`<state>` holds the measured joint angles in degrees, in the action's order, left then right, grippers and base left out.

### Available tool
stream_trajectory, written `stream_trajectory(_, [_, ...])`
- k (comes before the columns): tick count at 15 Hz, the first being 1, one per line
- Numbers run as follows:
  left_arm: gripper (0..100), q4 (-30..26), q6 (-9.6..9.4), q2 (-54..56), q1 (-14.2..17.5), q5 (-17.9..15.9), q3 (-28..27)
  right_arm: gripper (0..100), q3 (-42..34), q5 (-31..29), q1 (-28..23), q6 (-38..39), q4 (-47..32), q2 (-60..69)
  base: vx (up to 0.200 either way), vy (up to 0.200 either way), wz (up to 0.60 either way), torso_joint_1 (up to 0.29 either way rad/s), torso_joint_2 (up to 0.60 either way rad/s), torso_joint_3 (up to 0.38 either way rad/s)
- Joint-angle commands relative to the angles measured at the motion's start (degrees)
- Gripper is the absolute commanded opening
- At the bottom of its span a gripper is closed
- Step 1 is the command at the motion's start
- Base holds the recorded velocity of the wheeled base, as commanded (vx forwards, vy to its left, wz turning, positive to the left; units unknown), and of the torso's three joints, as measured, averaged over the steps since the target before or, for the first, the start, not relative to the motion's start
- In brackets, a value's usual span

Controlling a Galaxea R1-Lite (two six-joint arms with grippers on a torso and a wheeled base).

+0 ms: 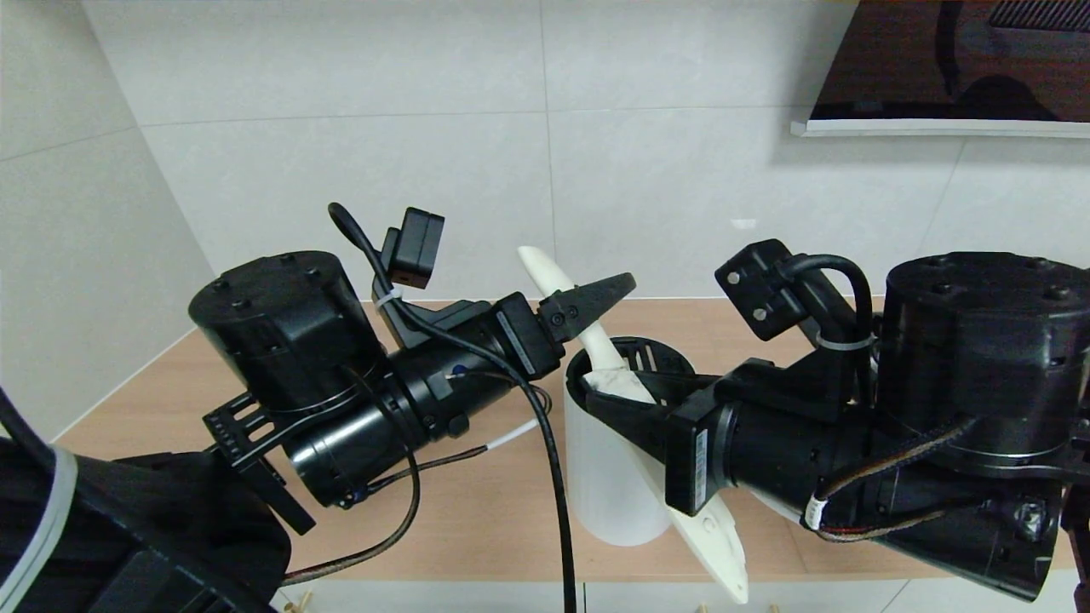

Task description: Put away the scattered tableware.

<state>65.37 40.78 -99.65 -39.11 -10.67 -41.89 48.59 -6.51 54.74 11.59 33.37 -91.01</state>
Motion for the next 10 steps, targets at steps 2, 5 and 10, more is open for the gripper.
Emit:
stream_trajectory(2, [0, -0.06, 0.0, 0.07, 0.0, -0.06, 0.14, 0, -0.16, 0.01, 0.02, 0.01, 0.12, 0.05, 0.0, 0.0, 0.0, 0.0, 0.0, 0.0])
stream_trajectory(5, [0, -0.06, 0.0, -0.02, 0.0, -0.06, 0.14, 0, -0.16, 0.01, 0.02, 0.01, 0.12, 0.14, 0.0, 0.0, 0.0, 0.0, 0.0, 0.0])
stream_trajectory(10, [0, 0.02, 0.09, 0.07, 0.0, -0.14, 0.14, 0, -0.16, 0.01, 0.11, 0.1, 0.21, 0.22, 0.0, 0.0, 0.0, 0.0, 0.0, 0.0])
